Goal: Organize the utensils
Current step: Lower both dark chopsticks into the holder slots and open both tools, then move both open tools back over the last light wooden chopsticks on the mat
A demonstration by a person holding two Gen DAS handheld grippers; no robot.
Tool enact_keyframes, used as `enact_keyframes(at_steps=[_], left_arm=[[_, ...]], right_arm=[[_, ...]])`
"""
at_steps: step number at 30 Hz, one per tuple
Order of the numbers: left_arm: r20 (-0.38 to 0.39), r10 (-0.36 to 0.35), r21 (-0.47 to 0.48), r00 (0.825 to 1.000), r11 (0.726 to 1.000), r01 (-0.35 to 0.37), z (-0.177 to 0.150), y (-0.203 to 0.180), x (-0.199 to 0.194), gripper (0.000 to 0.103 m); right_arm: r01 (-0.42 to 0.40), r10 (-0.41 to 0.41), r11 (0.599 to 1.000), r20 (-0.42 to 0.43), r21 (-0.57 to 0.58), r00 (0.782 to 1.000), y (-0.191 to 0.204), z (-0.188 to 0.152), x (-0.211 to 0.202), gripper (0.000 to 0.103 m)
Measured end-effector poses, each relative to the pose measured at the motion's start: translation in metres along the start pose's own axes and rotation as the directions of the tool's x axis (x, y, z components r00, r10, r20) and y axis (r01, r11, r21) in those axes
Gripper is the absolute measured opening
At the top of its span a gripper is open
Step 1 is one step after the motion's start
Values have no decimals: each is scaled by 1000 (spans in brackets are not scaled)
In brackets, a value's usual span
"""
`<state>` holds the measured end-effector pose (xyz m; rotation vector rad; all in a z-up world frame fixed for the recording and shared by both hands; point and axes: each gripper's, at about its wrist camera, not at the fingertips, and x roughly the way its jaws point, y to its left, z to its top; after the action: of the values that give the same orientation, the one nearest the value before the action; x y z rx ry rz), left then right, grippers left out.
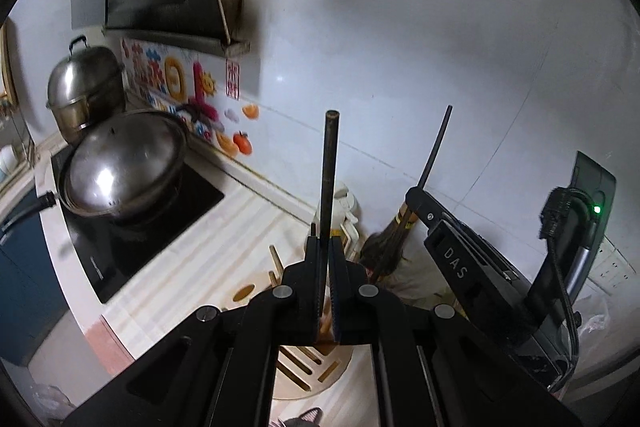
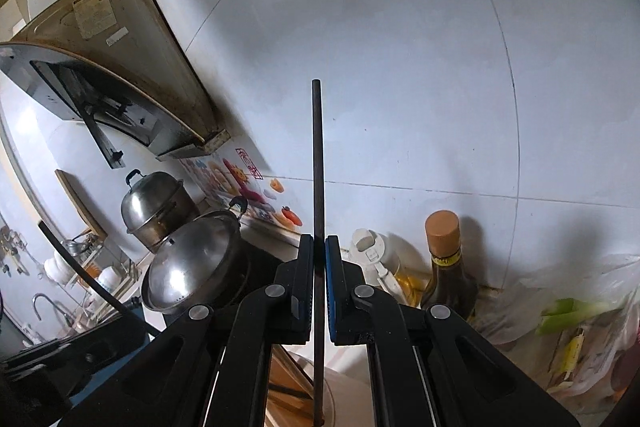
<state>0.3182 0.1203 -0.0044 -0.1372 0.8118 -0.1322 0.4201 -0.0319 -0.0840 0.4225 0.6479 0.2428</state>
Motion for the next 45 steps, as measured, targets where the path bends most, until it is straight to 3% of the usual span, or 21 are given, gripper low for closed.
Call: enact_keyframes(at_steps=[5,12,15,16,18,19,20,25,28,30,33,37,42,43,45], left_arm=[[-25,-21,-5,999,1000,21,-2,3,2,2],[-55,-69,-22,996,997,68,-1,3,-10,5],[-50,-36,-27,998,999,35,-1,5,-22,7],[-43,-18,-27,999,999,17,-2,7,-26,12],[-31,15,-31,999,999,-16,-5,11,-34,52],[-24,36,-35,999,999,-37,-7,13,-37,91],[-5,57,-41,998,998,-57,-12,17,-43,101],[17,94,-31,995,995,-93,-38,23,-57,103],[33,159,5,987,987,-159,-62,18,-62,103],[34,159,18,987,987,-160,-77,15,-61,103],[-4,134,31,991,991,-134,-103,7,-50,103],[-110,108,78,988,992,-99,-145,-12,-20,103],[-235,112,178,965,982,-71,-202,-48,23,103],[-259,116,198,959,978,-65,-213,-56,31,103],[-307,122,236,944,971,-48,-235,-71,48,103]], right_arm=[[-14,13,999,-33,-37,999,5,-5,4,5],[-44,33,996,-142,-74,989,12,-9,3,7],[-42,31,996,-145,-78,989,11,-8,-13,11],[-41,30,996,-142,-78,989,10,-8,-21,15],[-33,21,996,-137,-80,990,7,-7,-38,37],[-31,20,997,-133,-77,991,5,-7,-46,43],[-18,9,997,-127,-75,992,2,-8,-57,48],[66,-69,997,-111,-32,991,-22,-17,-105,57],[158,-159,987,-112,-21,981,-43,-35,-136,70],[195,-194,981,-129,-6,972,-57,-51,-152,80],[261,-256,965,-170,3,951,-82,-83,-173,98],[355,-341,935,-230,21,912,-120,-121,-193,99],[474,-423,879,-364,60,830,-184,-172,-209,98],[487,-423,870,-398,73,814,-199,-183,-210,96],[513,-422,854,-470,81,775,-222,-203,-206,68]])
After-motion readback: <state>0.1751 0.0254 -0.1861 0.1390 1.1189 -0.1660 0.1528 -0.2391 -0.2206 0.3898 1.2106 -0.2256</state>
